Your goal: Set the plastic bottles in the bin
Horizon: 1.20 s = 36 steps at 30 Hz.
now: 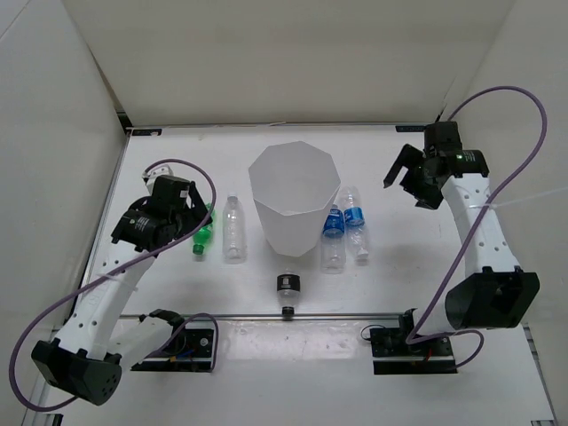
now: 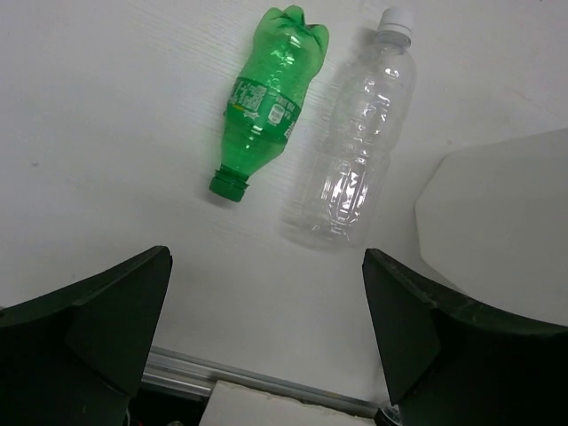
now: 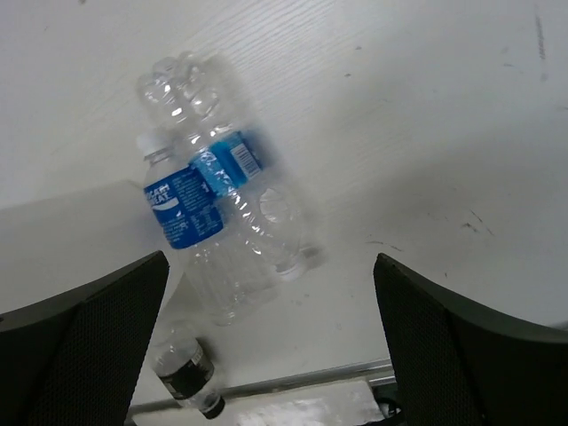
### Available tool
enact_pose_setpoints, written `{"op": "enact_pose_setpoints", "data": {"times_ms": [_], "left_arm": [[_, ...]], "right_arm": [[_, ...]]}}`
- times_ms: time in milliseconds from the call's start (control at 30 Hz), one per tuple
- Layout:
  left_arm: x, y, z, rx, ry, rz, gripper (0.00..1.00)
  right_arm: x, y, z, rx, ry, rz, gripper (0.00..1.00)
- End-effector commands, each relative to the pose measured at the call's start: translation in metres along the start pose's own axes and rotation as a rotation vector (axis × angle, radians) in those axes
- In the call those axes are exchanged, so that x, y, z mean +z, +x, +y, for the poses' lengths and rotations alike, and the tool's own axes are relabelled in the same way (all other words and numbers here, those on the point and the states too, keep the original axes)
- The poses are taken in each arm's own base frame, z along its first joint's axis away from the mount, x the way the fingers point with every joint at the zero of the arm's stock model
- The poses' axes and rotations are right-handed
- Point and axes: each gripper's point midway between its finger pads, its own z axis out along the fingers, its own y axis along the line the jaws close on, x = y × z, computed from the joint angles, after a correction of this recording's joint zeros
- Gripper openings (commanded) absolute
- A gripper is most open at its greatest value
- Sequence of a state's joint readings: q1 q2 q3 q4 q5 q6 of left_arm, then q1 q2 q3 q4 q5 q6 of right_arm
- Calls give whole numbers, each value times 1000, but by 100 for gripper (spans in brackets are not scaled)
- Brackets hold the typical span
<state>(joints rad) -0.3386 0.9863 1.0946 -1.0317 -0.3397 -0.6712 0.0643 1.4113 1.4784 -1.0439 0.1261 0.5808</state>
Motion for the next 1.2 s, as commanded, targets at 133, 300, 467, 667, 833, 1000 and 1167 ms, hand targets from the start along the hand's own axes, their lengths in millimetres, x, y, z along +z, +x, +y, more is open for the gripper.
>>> {"op": "enact_pose_setpoints", "data": {"times_ms": [133,300,467,667,833,1000,1167], "left_arm": [[-1,-35,4,-9,-101,-156,100],[-5,-40,21,0,-181,-198,100],[-3,-30,42,2,-258,-204,100],[2,-18,46,21,-270,-169,100],[6,-15,45,40,-274,-148,100],[9,-17,42,50,-275,-146,100],[15,-19,35,51,-269,-136,100]], "right_arm": [[38,28,44,-247,-250,195,100],[62,32,63,-272,-327,251,100],[97,33,81,-302,-318,303,100],[141,53,83,-322,-265,391,100],[169,74,75,-321,-230,462,100],[180,77,63,-303,-186,471,84],[182,69,32,-242,-94,462,55]]}}
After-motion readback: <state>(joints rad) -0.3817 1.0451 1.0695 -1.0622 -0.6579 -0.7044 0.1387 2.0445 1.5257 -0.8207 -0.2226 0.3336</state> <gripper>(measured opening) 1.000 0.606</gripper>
